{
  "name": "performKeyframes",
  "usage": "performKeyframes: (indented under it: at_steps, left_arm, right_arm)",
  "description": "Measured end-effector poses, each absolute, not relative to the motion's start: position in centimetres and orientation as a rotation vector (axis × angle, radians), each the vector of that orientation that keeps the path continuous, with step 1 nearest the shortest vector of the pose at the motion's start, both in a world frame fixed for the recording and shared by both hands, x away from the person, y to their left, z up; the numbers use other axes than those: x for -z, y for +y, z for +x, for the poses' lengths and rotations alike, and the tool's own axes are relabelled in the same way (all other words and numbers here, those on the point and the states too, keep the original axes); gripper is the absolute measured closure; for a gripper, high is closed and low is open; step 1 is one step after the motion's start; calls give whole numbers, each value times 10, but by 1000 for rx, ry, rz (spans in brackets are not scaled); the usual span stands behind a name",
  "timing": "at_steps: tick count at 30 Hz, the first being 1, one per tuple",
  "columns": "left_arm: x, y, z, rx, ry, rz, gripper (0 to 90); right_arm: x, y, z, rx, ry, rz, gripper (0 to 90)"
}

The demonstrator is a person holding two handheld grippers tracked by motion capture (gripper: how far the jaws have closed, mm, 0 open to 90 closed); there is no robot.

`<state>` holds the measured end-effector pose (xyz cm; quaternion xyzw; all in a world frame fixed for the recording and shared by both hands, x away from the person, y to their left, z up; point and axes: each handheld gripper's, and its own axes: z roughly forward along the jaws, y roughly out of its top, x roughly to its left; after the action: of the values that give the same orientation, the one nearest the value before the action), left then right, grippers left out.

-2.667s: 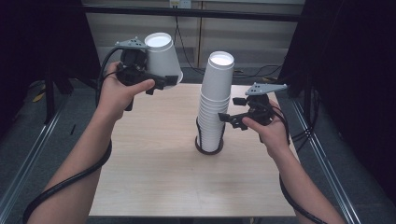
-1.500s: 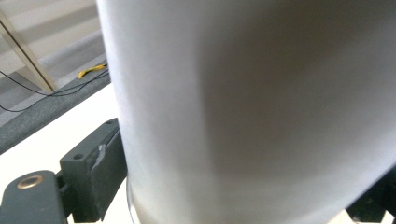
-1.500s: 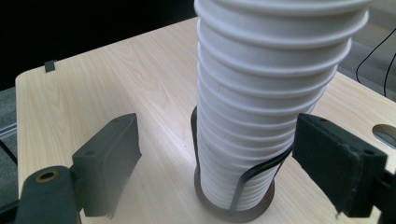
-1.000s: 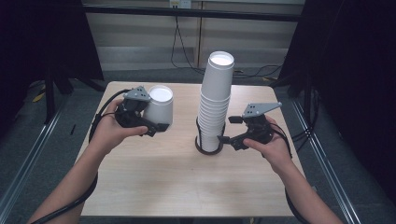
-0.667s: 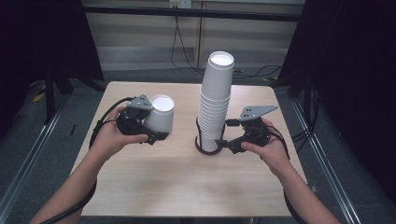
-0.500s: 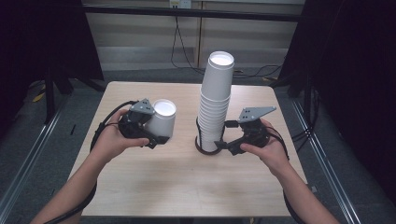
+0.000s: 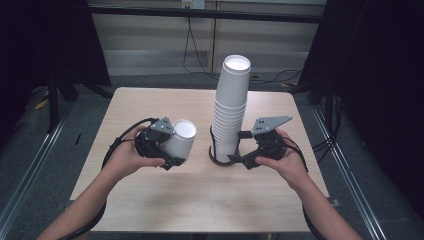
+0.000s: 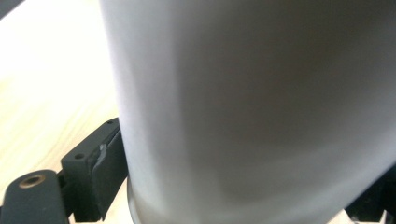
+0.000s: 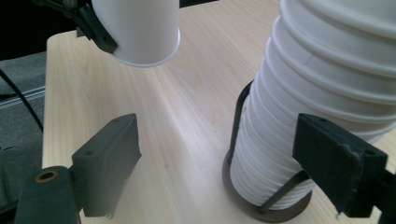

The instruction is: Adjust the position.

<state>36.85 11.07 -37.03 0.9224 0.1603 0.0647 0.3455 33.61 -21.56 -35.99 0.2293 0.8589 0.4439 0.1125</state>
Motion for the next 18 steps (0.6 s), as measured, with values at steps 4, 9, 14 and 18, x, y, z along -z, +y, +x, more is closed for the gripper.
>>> performKeyframes:
  at_steps: [4,9,14,18]
  left_arm:
    - [370,107,366,-159,400,2403,112]
    - [372,102,363,-155,386,2422,113]
    - [374,98,360,-146,364,2458,113]
    - [376,95,359,-142,347,2470,113]
  right_arm:
    - [360,-212,335,-1294,2539,642,145]
    - [360,-208,334,-1278,2549,616,145]
    - [361,-205,335,-1276,2568,604,144]
    - [362,-202,335,-1273,2580,593,144]
